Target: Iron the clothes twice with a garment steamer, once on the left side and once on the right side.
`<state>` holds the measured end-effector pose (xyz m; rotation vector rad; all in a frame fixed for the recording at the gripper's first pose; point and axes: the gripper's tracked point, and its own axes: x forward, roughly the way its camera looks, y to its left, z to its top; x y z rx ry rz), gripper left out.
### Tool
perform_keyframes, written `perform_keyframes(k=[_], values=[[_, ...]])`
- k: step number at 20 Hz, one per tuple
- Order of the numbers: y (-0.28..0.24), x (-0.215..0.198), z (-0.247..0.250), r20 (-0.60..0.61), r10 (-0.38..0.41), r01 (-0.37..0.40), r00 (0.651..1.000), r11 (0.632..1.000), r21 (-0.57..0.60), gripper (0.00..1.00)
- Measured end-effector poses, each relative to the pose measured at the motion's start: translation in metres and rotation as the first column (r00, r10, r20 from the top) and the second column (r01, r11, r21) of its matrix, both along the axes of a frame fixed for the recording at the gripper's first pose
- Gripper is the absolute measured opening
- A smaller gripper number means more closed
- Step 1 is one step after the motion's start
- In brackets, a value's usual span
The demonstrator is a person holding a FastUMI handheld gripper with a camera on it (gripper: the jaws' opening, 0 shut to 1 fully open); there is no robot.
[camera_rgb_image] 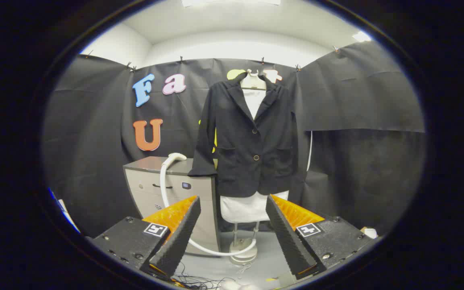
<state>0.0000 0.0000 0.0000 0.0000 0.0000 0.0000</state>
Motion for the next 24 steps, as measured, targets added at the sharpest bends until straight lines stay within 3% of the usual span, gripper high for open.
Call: perform_keyframes(k=[24], values=[[0.030,0.033,-0.007,-0.049,0.056,-0.057,0.997,0.998,-0.012,1.00]])
